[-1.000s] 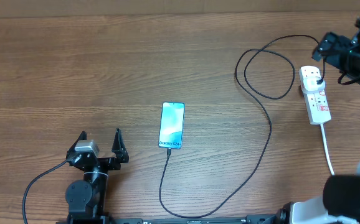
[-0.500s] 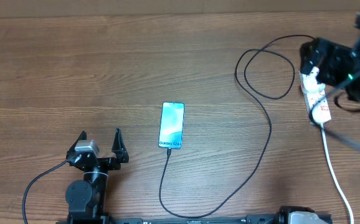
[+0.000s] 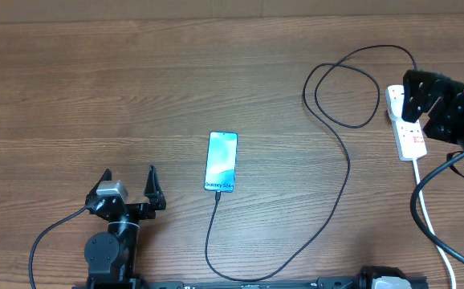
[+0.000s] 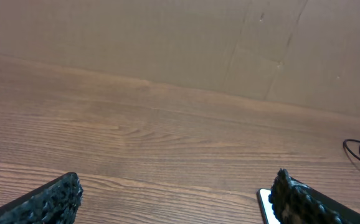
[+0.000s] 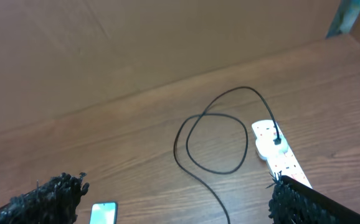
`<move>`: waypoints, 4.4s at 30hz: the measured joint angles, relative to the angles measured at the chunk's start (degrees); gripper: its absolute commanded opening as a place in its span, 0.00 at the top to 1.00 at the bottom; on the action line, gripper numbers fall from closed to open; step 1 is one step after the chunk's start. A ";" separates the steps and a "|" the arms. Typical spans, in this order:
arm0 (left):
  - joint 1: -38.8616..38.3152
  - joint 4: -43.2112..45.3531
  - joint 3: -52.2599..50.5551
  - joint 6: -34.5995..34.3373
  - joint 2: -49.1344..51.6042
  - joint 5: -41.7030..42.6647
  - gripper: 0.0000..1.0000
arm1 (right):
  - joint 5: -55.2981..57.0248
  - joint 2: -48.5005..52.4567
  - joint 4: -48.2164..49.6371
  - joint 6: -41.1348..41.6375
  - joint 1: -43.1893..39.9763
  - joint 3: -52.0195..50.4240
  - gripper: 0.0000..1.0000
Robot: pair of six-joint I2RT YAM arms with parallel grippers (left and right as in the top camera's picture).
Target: Plug charger to phone and switch on socket
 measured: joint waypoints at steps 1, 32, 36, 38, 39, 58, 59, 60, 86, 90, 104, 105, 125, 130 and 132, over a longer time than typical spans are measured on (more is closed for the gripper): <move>0.00 0.00 0.00 0.00 0.00 0.00 0.01 | 0.09 0.00 -0.07 0.02 0.28 0.00 0.00; 0.00 0.00 0.00 0.00 0.00 0.00 0.01 | -4.33 -8.41 33.94 0.00 9.64 -38.36 0.00; 0.00 -0.04 0.00 0.00 0.00 -0.02 0.00 | -5.01 -10.47 39.01 0.02 9.64 -45.59 0.00; 0.00 -0.02 0.00 0.00 0.00 0.00 0.00 | -5.31 -11.85 41.62 0.04 9.64 -48.87 0.00; 0.00 -0.02 0.00 0.00 0.00 -0.02 0.01 | -5.40 -12.63 42.73 0.02 9.64 -50.23 0.00; 0.00 -0.04 0.00 0.00 0.00 -0.02 0.00 | -6.05 -30.82 76.87 0.00 9.64 -80.41 0.00; 0.00 -0.04 0.00 0.00 0.00 -0.02 0.01 | -6.03 -31.82 78.62 0.00 9.64 -82.01 0.00; 0.00 -0.04 0.00 0.00 0.00 -0.02 0.00 | -6.03 -32.76 80.30 0.00 9.64 -83.54 0.00; 0.00 -0.02 0.00 0.02 0.00 -0.02 0.00 | -6.08 -52.52 88.35 0.00 9.64 -106.55 0.00; 0.00 -0.04 0.00 0.00 0.00 -0.02 0.01 | -6.08 -58.16 78.68 -0.02 9.64 -106.55 0.00; 0.00 -0.02 0.00 0.00 0.00 -0.02 0.01 | -6.05 -65.77 71.76 -0.04 9.64 -106.55 0.00; 0.00 -0.02 0.00 0.00 0.00 -0.02 0.01 | -6.05 -65.77 71.76 -0.04 9.62 -106.55 0.00; 0.00 -0.02 0.00 0.02 0.00 -0.02 0.01 | -6.05 -65.77 71.73 -0.02 9.64 -106.55 0.00; 0.00 -0.02 0.00 0.02 0.00 -0.02 0.00 | -6.05 -65.77 71.73 -0.07 9.62 -106.55 0.00; 0.00 -0.02 0.00 0.02 0.00 -0.02 0.00 | -6.05 -65.77 71.78 -0.04 9.64 -106.55 0.00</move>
